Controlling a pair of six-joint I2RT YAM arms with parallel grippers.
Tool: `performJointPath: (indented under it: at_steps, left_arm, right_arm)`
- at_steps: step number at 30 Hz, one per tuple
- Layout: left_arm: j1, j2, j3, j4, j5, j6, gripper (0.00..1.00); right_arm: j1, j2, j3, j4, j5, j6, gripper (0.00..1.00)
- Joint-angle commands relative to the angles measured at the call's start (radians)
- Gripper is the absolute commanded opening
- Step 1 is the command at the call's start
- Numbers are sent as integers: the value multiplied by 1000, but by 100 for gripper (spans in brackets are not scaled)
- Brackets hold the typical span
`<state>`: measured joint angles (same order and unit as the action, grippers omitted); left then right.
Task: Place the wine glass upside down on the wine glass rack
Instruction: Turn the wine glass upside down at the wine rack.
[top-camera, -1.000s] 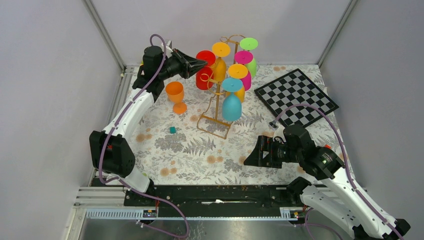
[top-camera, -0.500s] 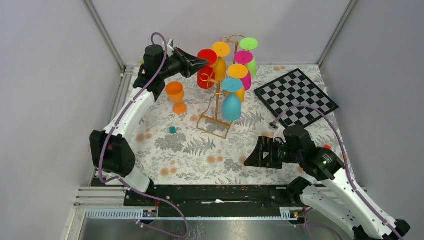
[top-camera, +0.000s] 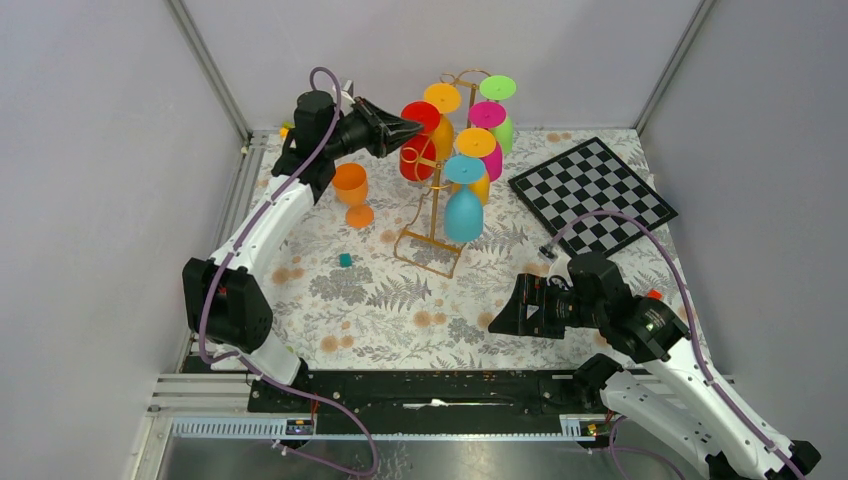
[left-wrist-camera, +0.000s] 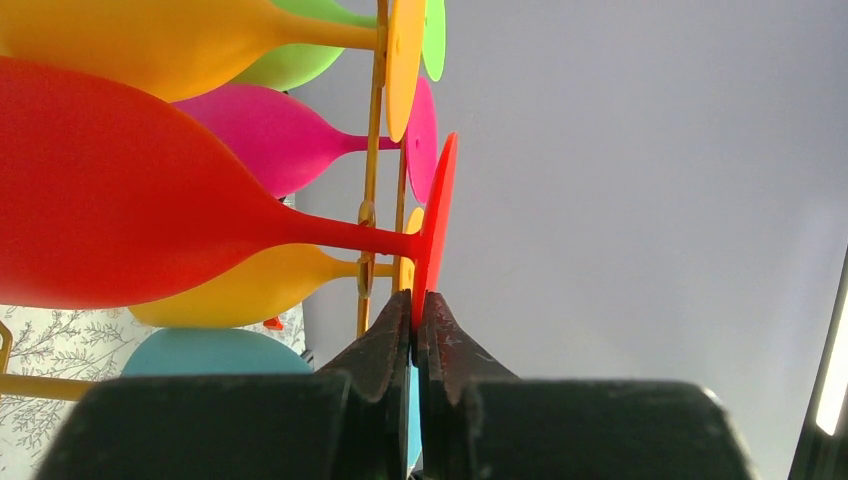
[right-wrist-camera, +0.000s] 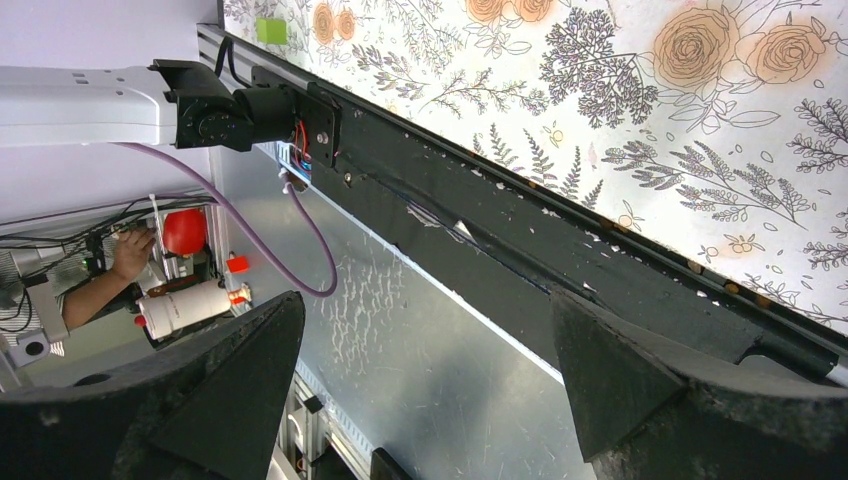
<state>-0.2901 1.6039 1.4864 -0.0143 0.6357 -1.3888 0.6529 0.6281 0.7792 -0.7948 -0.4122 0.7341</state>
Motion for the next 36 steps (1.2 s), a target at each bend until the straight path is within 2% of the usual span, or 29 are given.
performJointPath:
  at_steps: [1, 5, 8, 11, 14, 17, 29, 36]
  left_arm:
    - [-10, 1, 55, 37, -2, -6, 0]
    - [-12, 2, 53, 35, -1, -3, 2]
    - [-12, 1, 52, 33, -3, 2, 9]
    - [-12, -6, 52, 23, -13, 14, 22]
    - [-12, -14, 52, 16, -31, 36, 42]
    - [-12, -22, 49, -11, -43, 50, 55]
    - [-10, -36, 49, -55, -67, 89, 97]
    - [34, -90, 35, -128, -110, 174, 99]
  right_arm:
    - [3, -8, -9, 25, -11, -2, 98]
    - [3, -10, -10, 24, -10, -1, 98]
    - [3, -12, -13, 24, -11, 0, 99]
    - [3, -14, -14, 25, -10, 1, 99]
    - [2, -17, -18, 24, -9, 2, 98]
    - [3, -20, -19, 23, -7, 4, 99]
    - [2, -28, -24, 25, -8, 7, 98]
    - [3, -38, -30, 23, -6, 9, 99]
